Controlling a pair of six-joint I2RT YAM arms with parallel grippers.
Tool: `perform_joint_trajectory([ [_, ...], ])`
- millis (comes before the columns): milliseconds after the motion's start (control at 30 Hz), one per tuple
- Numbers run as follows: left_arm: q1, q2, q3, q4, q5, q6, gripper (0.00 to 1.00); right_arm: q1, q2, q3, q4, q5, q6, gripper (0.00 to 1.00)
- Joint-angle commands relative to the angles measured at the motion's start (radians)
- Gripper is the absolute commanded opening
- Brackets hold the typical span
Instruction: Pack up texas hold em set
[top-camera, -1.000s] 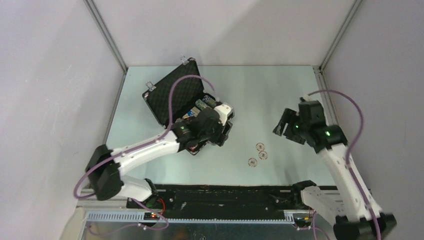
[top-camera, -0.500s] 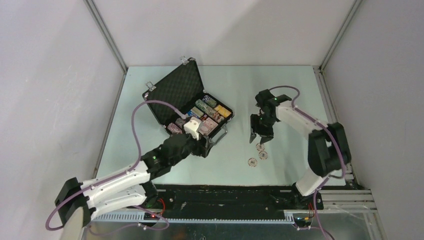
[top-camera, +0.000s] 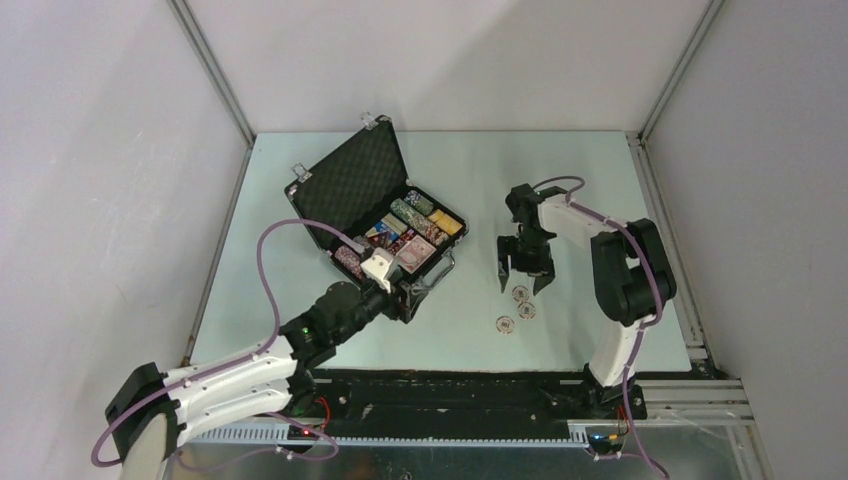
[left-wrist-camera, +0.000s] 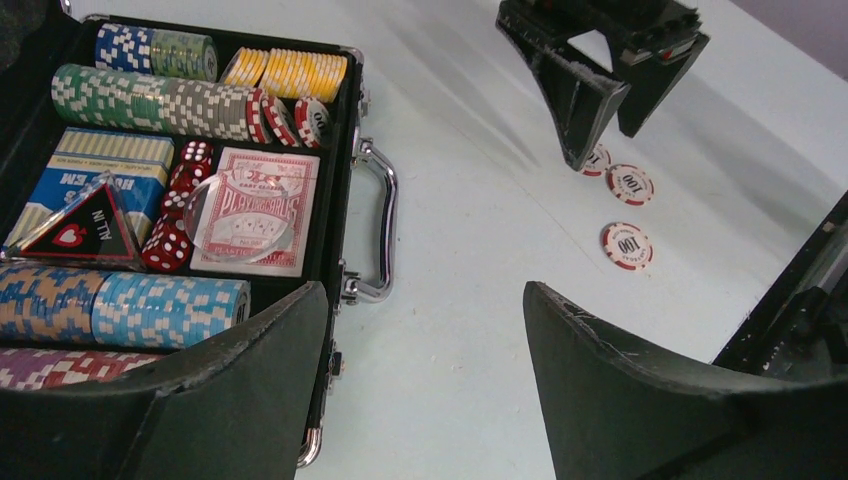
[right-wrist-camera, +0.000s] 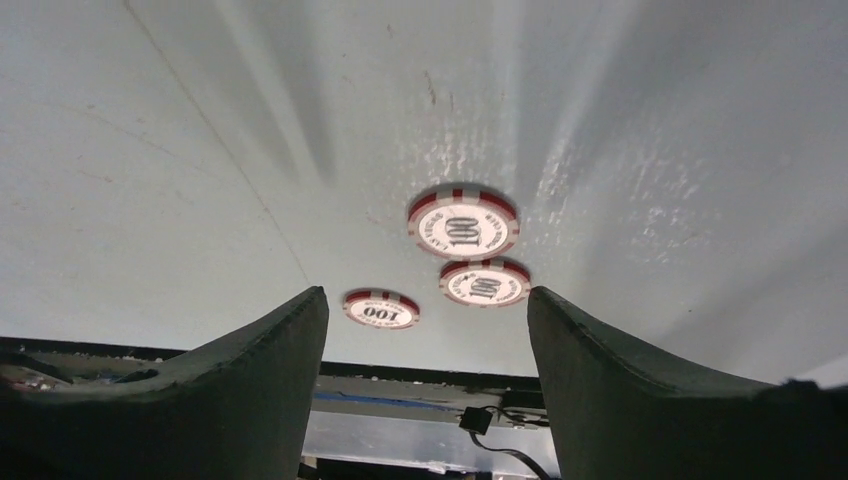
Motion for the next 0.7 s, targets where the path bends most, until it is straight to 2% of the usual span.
perform_joint_trajectory([
  [0, 0.003, -0.012, -0.005, 0.082, 0.016, 0.027, 0.80, -0.003, 0.063, 0.038, -0.003, 0.041, -0.022, 0.74],
  [267, 0.003, -0.007, -0.013, 0.098, 0.018, 0.030, 0.79, -0.019, 0.127, 0.038, 0.027, 0.041, -0.045, 0.73],
  [433, 0.003, -0.007, -0.014, 0.102, 0.016, 0.036, 0.79, -0.043, 0.129, 0.028, 0.034, 0.041, -0.059, 0.61],
  [667, 0.003, -0.003, -0.015, 0.100, 0.005, 0.042, 0.79, -0.047, 0.165, 0.031, 0.045, 0.019, -0.074, 0.54],
])
